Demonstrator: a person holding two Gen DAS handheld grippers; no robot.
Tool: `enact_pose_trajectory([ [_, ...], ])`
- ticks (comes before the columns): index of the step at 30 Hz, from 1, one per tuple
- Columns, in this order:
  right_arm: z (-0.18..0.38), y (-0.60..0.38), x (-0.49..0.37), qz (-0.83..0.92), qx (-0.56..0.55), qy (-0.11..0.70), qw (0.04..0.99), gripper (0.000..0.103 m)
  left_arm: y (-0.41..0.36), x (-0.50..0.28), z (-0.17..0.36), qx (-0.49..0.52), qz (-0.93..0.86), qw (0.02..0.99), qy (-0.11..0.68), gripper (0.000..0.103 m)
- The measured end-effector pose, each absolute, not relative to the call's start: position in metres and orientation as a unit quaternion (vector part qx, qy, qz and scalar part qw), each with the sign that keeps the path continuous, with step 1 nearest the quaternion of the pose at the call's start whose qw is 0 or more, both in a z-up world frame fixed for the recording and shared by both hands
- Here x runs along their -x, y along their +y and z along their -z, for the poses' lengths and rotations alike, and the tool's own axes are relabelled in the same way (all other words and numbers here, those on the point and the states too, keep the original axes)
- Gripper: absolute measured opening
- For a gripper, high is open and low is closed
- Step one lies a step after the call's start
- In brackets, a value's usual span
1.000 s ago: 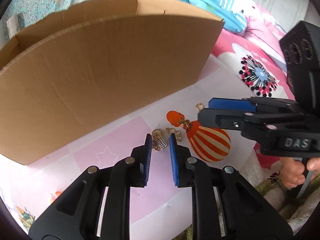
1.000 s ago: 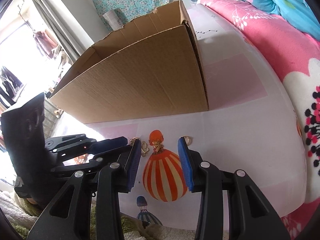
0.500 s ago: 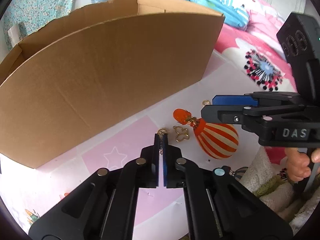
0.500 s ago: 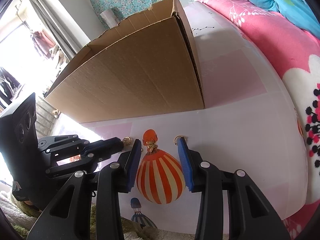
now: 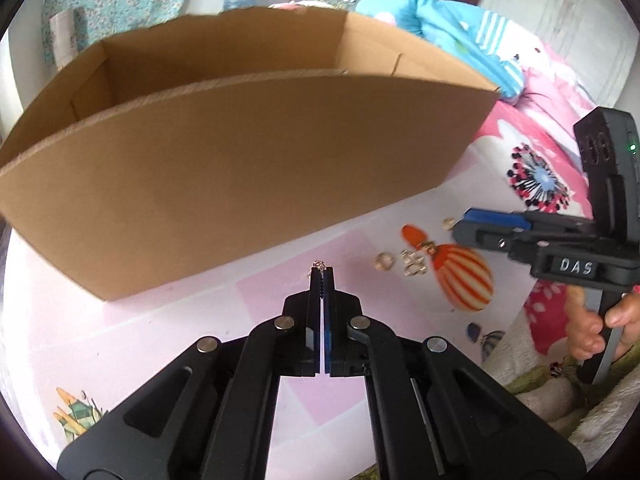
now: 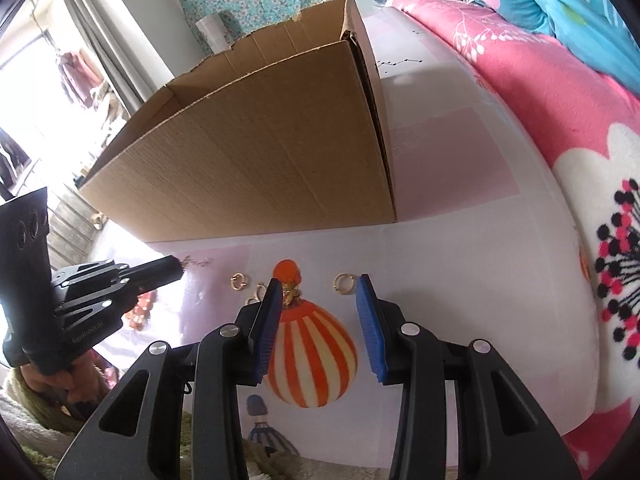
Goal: Organize jewelry
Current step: 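Close the left tool on a small gold charm beside the balloon earring, then close the right tool on a small gold ring near the balloon earring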
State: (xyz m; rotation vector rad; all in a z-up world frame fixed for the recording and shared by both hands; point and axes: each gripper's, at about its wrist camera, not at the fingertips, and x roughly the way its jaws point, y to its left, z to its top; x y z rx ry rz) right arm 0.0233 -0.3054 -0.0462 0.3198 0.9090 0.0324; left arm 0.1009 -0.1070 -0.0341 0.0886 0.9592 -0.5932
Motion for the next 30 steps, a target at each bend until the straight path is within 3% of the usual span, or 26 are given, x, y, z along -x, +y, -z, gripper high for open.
enact_pose_trajectory([
  [18,0.049,-0.291,-0.040,-0.018,0.010,0.456,0.890,0.029,-0.107,-0.101,0.042,-0.051,0.288,0.845,0.448,0.000],
  [21,0.048,-0.293,-0.042,-0.032,0.020,0.459,0.887,0.027,-0.105,-0.101,0.042,-0.049,0.289,0.844,0.448,0.000],
  [25,0.047,-0.300,-0.044,-0.054,0.025,0.466,0.883,0.016,-0.105,-0.102,0.044,-0.050,0.290,0.843,0.450,0.000],
  [30,0.047,-0.295,-0.040,-0.076,0.045,0.467,0.880,0.015,-0.105,-0.102,0.044,-0.051,0.289,0.843,0.450,0.000],
])
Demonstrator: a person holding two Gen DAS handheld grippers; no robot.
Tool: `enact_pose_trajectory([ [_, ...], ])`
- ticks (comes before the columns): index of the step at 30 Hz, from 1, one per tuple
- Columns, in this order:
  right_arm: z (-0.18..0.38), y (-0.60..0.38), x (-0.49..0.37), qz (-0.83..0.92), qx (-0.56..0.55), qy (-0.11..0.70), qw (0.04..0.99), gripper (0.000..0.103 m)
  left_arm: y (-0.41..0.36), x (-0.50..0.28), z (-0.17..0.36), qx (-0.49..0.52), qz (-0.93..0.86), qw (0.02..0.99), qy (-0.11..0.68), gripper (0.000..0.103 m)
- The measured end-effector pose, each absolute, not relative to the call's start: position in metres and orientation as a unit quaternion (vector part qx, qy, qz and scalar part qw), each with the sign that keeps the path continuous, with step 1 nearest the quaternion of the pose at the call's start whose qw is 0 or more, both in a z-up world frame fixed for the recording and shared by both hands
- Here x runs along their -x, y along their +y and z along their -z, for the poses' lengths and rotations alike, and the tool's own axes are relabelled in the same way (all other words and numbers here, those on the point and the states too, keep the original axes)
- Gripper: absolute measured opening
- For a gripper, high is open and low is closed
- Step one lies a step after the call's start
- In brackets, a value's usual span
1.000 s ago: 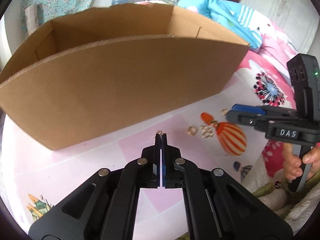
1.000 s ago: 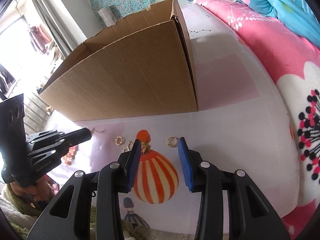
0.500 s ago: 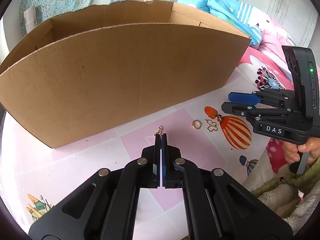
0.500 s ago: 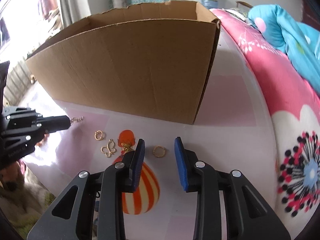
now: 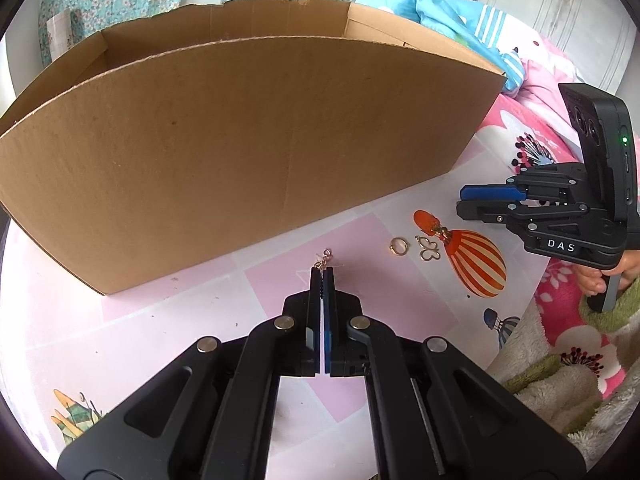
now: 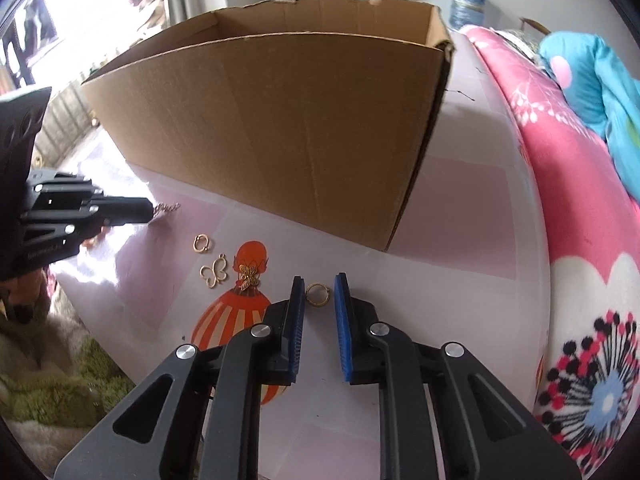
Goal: Organize jewelry
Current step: 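Close the right tool on a small gold ring near the balloon earring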
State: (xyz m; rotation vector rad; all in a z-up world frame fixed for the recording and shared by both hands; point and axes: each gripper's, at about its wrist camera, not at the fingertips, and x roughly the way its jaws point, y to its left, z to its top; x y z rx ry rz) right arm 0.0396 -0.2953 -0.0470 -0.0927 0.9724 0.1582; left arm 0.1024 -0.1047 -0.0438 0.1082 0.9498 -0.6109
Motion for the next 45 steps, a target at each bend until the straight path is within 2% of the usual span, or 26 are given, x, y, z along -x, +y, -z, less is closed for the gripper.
enact_pose_trajectory([
  [1,0.047,-0.295,-0.040,-0.081,0.044,0.468,0.879,0.013,-0.104,-0.102,0.044,-0.051,0.289,0.844,0.450,0.000],
  [9,0.047,-0.298,-0.037,-0.089,0.015,0.461,0.883,0.012,-0.104,-0.100,0.041,-0.052,0.291,0.847,0.441,0.000],
  [11,0.046,-0.298,-0.035,-0.088,0.007,0.459,0.884,0.004,-0.103,-0.099,0.039,-0.052,0.293,0.848,0.438,0.000],
  [22,0.034,-0.301,-0.024,-0.084,0.002,0.440,0.894,0.004,-0.096,-0.092,0.020,-0.040,0.304,0.856,0.416,0.000],
  [25,0.038,-0.303,-0.028,-0.088,-0.004,0.450,0.889,0.012,-0.097,-0.090,0.020,-0.040,0.307,0.855,0.417,0.000],
  [26,0.039,-0.303,-0.030,-0.087,0.000,0.452,0.888,0.021,-0.098,-0.090,0.021,-0.042,0.307,0.854,0.418,0.000],
  [27,0.040,-0.303,-0.031,-0.088,0.006,0.452,0.888,0.023,-0.098,-0.090,0.021,-0.043,0.308,0.854,0.418,0.000],
  [34,0.047,-0.301,-0.041,-0.098,0.038,0.453,0.885,0.023,-0.103,-0.091,0.022,-0.057,0.308,0.852,0.420,0.000],
  [36,0.048,-0.298,-0.043,-0.093,0.051,0.451,0.886,0.021,-0.103,-0.092,0.022,-0.057,0.307,0.852,0.421,0.000],
  [38,0.048,-0.297,-0.044,-0.100,0.050,0.452,0.885,0.012,-0.104,-0.093,0.023,-0.058,0.306,0.851,0.423,0.000],
  [45,0.049,-0.300,-0.044,-0.096,0.036,0.447,0.889,0.012,-0.103,-0.095,0.025,-0.056,0.304,0.850,0.427,0.000],
])
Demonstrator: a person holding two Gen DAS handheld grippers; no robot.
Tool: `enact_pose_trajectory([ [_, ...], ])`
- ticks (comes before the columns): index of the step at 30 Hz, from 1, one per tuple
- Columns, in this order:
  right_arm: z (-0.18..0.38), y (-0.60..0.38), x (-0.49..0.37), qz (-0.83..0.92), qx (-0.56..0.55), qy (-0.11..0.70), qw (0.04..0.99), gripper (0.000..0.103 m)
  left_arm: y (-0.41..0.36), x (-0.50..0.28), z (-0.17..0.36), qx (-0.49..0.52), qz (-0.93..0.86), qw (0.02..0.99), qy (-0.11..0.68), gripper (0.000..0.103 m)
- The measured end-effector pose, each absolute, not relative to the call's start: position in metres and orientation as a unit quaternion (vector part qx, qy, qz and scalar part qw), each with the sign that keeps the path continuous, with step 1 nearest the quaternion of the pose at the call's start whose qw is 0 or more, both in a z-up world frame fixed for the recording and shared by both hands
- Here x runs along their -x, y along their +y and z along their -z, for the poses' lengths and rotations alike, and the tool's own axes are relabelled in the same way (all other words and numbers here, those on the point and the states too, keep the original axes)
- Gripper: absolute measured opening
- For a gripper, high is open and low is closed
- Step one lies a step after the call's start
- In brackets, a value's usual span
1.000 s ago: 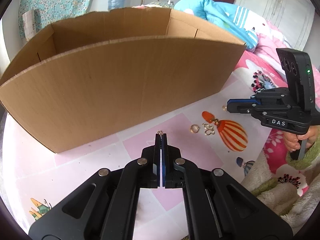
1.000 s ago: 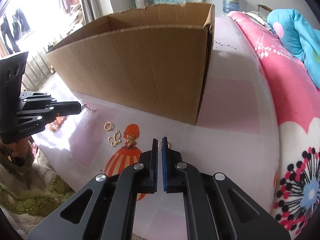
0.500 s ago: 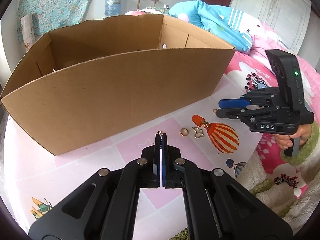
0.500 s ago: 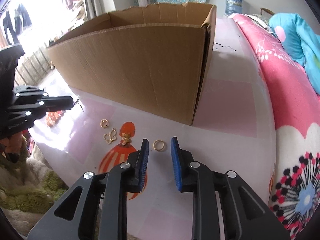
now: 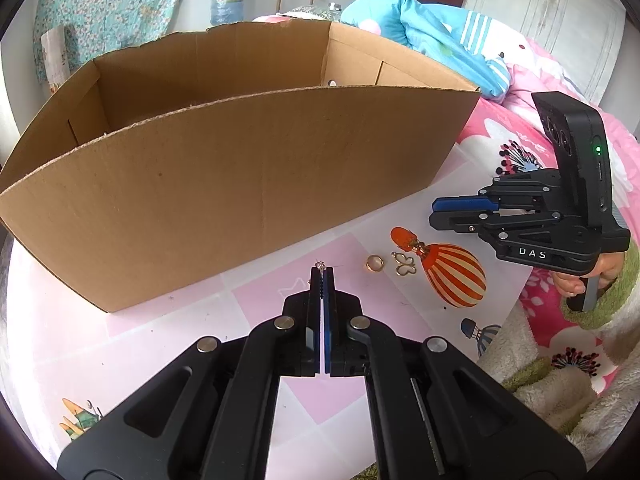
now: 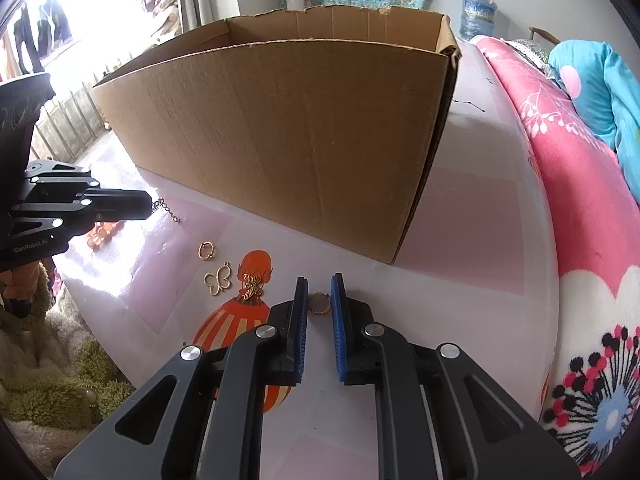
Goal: Organize jewelry
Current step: 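Carry both held charms over the box and open both tools to drop them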
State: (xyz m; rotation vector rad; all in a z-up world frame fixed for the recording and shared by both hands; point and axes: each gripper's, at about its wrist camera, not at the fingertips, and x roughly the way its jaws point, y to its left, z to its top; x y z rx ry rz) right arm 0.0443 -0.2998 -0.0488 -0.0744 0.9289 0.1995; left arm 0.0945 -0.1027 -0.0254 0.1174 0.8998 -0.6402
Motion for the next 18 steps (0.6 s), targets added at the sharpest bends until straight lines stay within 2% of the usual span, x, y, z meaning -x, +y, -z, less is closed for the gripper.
enact_pose_trajectory([
  [10,0.038,-0.300,-0.033,-0.085,0.019,0.431,0.898,0.011,-0.096,-0.087,0.009,-0.049,0.309,0.857,0.409,0.000],
  [18,-0.021,-0.288,-0.009,-0.103,0.012,0.369,0.923,0.011,-0.078,-0.083,-0.048,0.001,0.352,0.863,0.362,0.000],
])
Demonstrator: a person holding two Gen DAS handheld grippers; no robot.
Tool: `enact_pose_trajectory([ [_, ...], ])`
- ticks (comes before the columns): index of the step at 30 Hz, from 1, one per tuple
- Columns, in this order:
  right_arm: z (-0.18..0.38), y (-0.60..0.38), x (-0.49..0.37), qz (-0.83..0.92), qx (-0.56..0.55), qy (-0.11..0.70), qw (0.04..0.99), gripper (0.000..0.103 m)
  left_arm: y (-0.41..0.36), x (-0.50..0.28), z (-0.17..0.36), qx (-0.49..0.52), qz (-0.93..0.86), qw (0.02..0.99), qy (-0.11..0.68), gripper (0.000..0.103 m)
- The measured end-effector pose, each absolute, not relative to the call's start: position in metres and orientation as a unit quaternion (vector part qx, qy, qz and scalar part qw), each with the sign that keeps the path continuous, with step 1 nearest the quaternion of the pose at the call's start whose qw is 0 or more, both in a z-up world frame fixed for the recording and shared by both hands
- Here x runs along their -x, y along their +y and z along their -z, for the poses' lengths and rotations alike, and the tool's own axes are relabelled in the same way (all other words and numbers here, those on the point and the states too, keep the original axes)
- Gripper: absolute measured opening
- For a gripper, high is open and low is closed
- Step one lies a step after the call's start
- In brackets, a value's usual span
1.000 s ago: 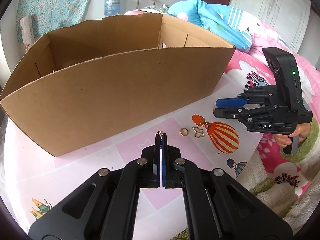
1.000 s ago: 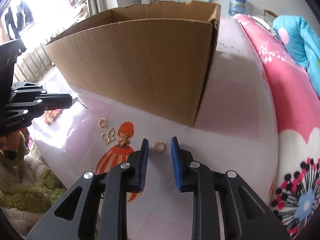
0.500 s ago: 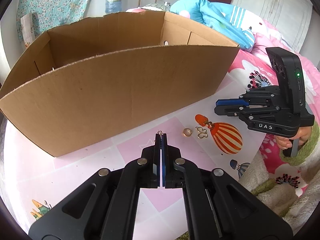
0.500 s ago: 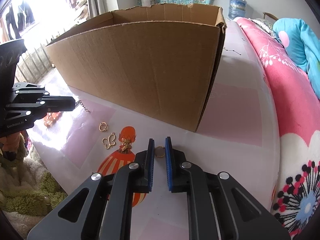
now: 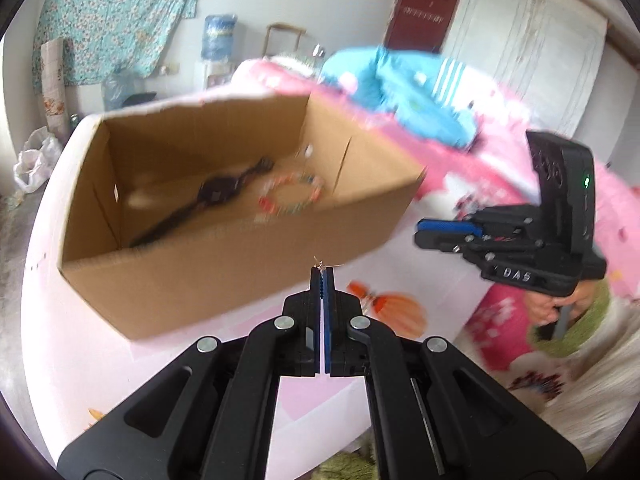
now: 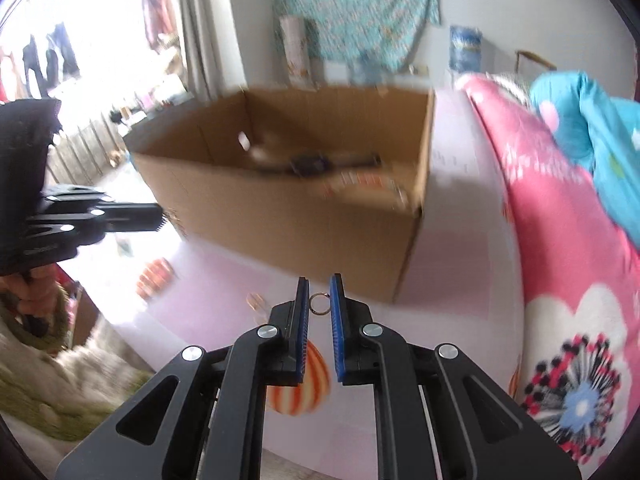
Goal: Organize jewelry
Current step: 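Carry both held charms over the box and open both tools to drop them, then withdraw both open tools from the box back toward the remaining gold charms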
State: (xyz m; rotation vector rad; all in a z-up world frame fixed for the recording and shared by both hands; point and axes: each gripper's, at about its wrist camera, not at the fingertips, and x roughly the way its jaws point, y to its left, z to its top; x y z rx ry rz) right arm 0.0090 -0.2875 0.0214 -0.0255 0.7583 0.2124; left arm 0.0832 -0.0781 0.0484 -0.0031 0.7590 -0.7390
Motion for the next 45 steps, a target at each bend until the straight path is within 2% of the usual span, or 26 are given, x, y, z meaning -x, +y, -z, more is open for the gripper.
enact_pose_trajectory([
  [5,-0.069,-0.274,-0.024,-0.151,0.015,0.316,0.937,0.011,-0.073,-0.097,-0.091,0.007,0.367,0.876,0.312,0.000],
  [8,-0.084,-0.271,-0.054,-0.185,-0.002,0.313,0.932,0.011,-0.078,-0.115,-0.100,0.003,0.371,0.876,0.307,0.000],
  [12,-0.077,-0.266,-0.105,-0.210,-0.019,0.368,0.906,0.011,-0.088,-0.157,-0.083,-0.001,0.353,0.865,0.356,0.000],
  [15,-0.058,-0.258,-0.140,-0.206,-0.007,0.423,0.882,0.011,-0.095,-0.198,-0.055,0.014,0.339,0.841,0.422,0.000],
  [21,-0.028,-0.252,-0.172,-0.205,-0.009,0.495,0.844,0.011,-0.092,-0.241,-0.016,0.050,0.302,0.809,0.501,0.001],
  [22,-0.024,-0.254,-0.176,-0.209,-0.019,0.504,0.838,0.011,-0.092,-0.242,-0.014,0.055,0.301,0.805,0.508,0.005],
  [23,-0.022,-0.258,-0.177,-0.209,-0.026,0.507,0.836,0.012,-0.091,-0.244,-0.011,0.061,0.298,0.802,0.514,0.014],
  [25,-0.020,-0.265,-0.183,-0.210,-0.046,0.512,0.832,0.012,-0.087,-0.243,-0.011,0.070,0.297,0.802,0.514,0.020],
  [27,-0.020,-0.271,-0.184,-0.213,-0.064,0.510,0.831,0.012,-0.086,-0.241,-0.015,0.069,0.294,0.808,0.506,0.030],
  [38,-0.036,-0.295,-0.178,-0.205,-0.106,0.478,0.848,0.012,-0.088,-0.243,-0.019,0.069,0.283,0.817,0.498,0.049],
  [40,-0.040,-0.298,-0.174,-0.200,-0.112,0.466,0.854,0.021,-0.088,-0.241,-0.021,0.065,0.283,0.822,0.489,0.053],
  [41,-0.042,-0.300,-0.172,-0.195,-0.113,0.461,0.859,0.031,-0.087,-0.240,-0.023,0.063,0.283,0.826,0.483,0.057],
  [42,-0.044,-0.301,-0.170,-0.187,-0.113,0.453,0.865,0.035,-0.086,-0.237,-0.027,0.061,0.283,0.833,0.472,0.059],
  [45,-0.053,-0.303,-0.159,-0.166,-0.119,0.424,0.882,0.037,-0.081,-0.226,-0.040,0.056,0.286,0.853,0.433,0.069],
])
